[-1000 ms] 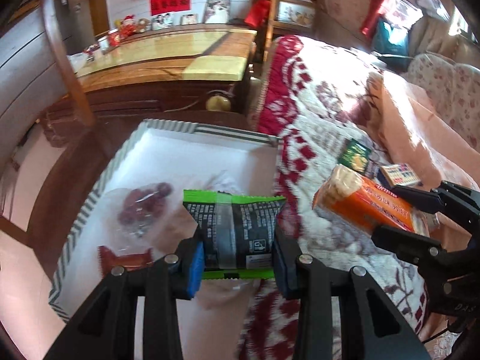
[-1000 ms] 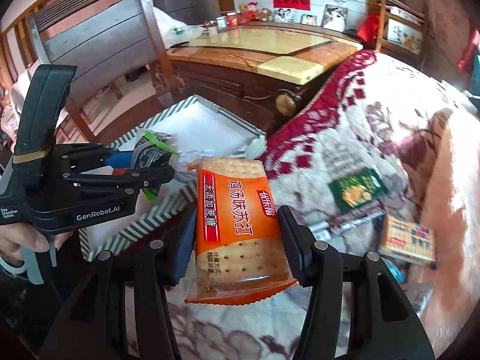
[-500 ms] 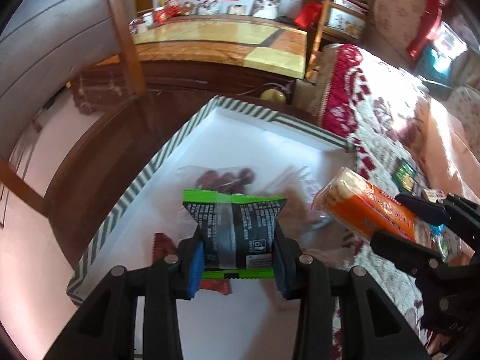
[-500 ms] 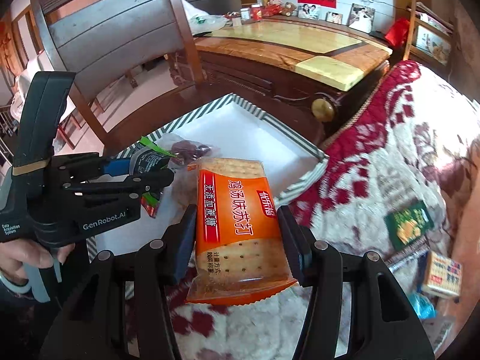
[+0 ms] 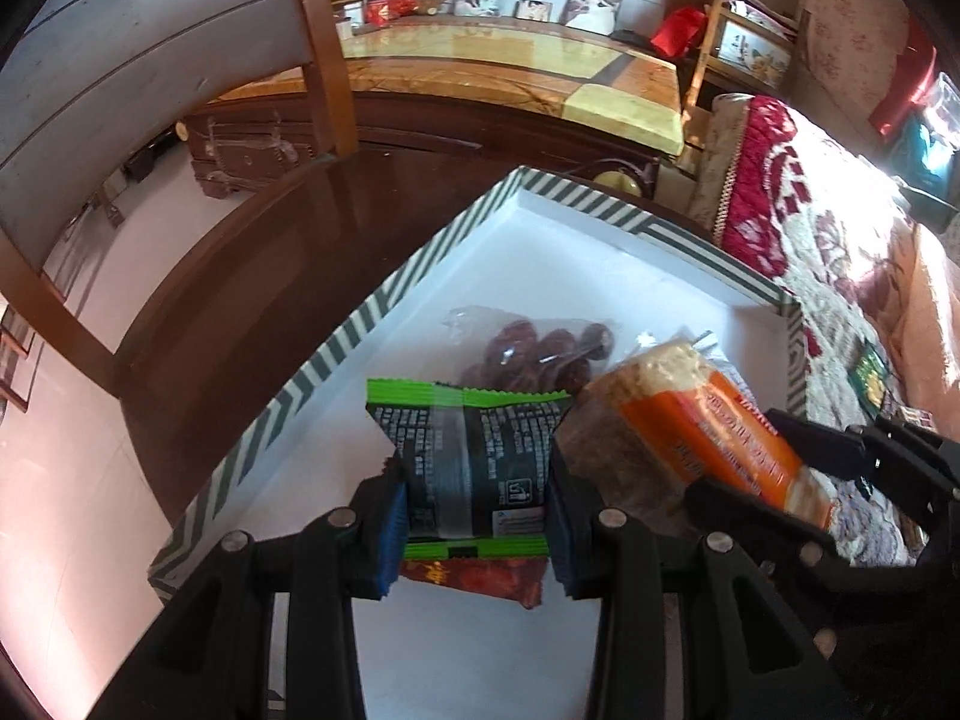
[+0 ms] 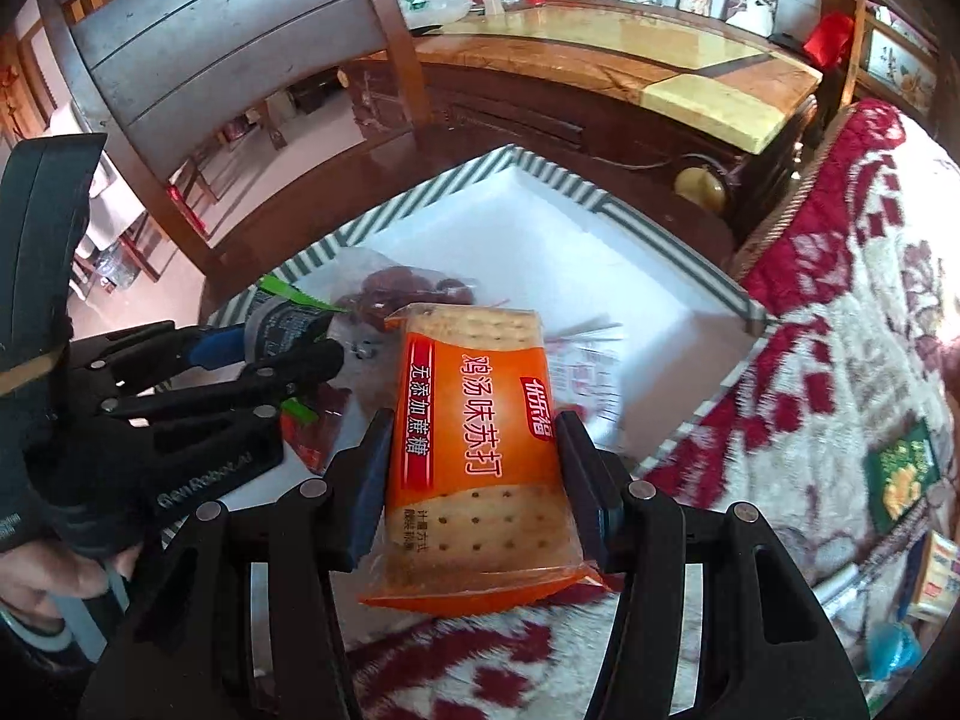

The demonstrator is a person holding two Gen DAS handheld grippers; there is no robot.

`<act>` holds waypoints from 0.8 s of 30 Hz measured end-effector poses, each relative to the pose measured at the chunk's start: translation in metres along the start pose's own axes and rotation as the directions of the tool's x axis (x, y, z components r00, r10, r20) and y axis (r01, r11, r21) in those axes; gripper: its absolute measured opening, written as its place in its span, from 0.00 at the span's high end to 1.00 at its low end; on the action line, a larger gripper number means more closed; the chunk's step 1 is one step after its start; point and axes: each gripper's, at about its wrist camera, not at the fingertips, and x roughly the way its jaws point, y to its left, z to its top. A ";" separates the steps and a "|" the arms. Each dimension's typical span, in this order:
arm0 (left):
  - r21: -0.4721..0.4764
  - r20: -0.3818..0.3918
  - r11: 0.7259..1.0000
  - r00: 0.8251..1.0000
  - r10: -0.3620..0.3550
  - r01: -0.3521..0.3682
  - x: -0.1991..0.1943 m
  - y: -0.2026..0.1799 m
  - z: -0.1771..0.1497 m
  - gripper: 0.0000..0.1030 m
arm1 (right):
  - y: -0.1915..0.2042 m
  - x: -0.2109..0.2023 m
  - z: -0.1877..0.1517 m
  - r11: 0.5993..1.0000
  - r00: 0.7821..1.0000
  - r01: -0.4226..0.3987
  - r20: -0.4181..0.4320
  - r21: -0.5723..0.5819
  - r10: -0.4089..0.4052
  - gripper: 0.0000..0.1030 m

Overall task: Organize snacks
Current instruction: 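Open both grippers to drop the bag and cracker pack into the box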

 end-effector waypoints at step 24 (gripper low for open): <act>0.027 0.113 0.999 0.993 -0.020 0.017 -0.048 -0.039 -0.011 0.11 | -0.015 -0.060 -0.043 0.993 0.996 -0.033 0.087 0.117 0.022 0.38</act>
